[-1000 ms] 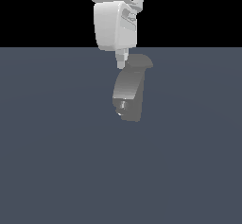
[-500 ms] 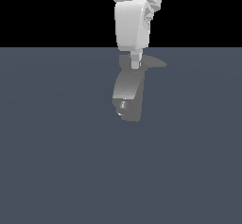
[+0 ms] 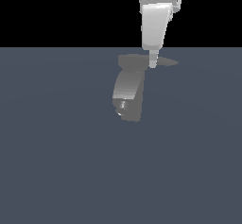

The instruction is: Turn on the faucet by rotating a designated handle.

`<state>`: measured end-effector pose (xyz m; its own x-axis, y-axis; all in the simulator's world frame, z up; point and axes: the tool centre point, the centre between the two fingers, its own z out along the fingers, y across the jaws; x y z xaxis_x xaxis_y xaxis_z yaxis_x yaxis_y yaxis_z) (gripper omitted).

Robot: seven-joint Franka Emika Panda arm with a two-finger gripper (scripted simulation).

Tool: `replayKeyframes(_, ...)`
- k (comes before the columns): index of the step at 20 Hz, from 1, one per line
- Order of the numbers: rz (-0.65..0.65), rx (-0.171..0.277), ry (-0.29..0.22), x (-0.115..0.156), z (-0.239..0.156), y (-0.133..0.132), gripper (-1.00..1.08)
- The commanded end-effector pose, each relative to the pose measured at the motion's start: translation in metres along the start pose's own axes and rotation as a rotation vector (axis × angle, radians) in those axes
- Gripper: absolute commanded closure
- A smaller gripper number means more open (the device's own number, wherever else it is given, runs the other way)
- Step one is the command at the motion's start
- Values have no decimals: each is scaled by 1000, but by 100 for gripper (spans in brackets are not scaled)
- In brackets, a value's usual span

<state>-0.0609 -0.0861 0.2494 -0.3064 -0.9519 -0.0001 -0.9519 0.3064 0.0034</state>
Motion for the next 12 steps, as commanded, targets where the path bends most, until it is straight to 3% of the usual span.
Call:
replayKeyframes(1, 11, 5, 0, 15, 1, -12, 108)
replayKeyframes(12, 21, 3, 0, 54, 1, -42, 108)
